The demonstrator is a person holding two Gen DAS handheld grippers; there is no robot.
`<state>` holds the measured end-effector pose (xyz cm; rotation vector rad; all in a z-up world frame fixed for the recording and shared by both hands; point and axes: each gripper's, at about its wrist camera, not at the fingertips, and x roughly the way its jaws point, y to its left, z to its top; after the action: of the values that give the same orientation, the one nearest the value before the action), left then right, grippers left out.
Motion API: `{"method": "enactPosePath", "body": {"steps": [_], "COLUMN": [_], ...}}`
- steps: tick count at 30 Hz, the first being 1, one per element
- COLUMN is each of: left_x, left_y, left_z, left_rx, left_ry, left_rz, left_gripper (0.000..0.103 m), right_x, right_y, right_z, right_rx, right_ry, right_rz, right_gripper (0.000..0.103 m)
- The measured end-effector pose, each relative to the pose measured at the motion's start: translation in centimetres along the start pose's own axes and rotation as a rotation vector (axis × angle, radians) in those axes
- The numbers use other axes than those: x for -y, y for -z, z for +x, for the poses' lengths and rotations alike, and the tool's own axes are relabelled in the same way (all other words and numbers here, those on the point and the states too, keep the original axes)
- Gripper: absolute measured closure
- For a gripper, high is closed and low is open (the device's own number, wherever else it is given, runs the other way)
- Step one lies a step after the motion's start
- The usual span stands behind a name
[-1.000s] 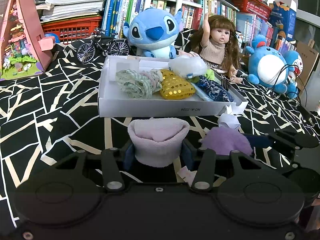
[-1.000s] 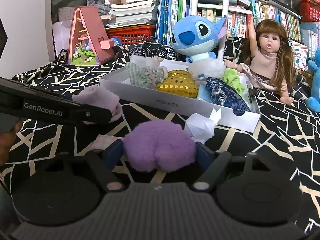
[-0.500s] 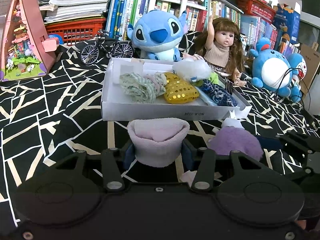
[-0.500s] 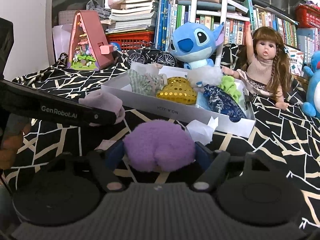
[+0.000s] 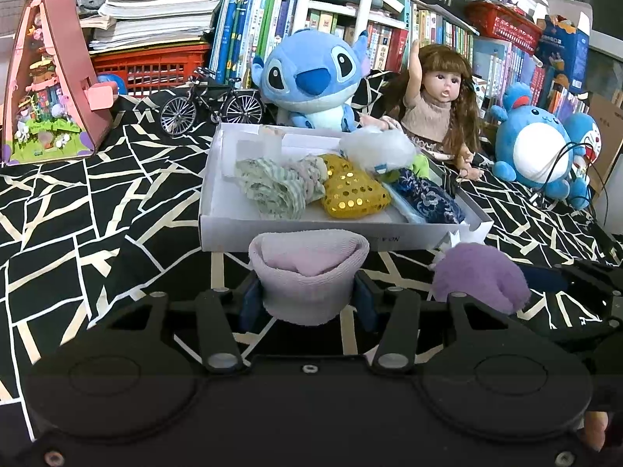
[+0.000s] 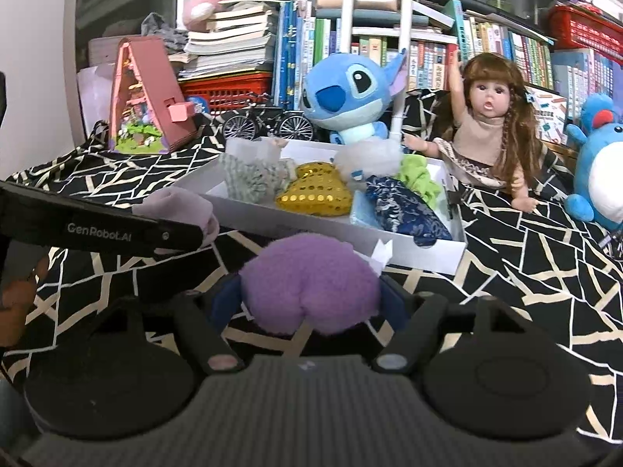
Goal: Organize soft objects
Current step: 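Grasp and lift the purple fluffy piece with the right tool while the left tool lifts the lavender cap, then carry the purple piece over the box with the right tool while the left tool carries the cap there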
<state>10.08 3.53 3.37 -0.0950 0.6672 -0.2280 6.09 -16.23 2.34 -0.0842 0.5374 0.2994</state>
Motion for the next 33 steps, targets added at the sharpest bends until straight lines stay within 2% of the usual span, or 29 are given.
{"method": "enactPosePath", "body": {"steps": [18, 26, 33], "left_x": [-0.1, 0.1, -0.1], "left_y": [-4.1, -5.5, -6.2], "left_z": [1.8, 4.6, 6.8], "left_rx": [0.055, 0.071, 0.067], "left_ry": [-0.038, -0.066, -0.092], "left_rz": [-0.036, -0.035, -0.036], "left_gripper": [0.056, 0.056, 0.056], "right_x": [2.4, 3.2, 3.4], "right_y": [-3.2, -5.0, -5.8], "right_z": [0.3, 2.8, 5.9], "right_rx": [0.056, 0.06, 0.025], "right_ry": [0.073, 0.091, 0.061], "right_rz": [0.051, 0.052, 0.073], "right_gripper": [0.027, 0.027, 0.027]}}
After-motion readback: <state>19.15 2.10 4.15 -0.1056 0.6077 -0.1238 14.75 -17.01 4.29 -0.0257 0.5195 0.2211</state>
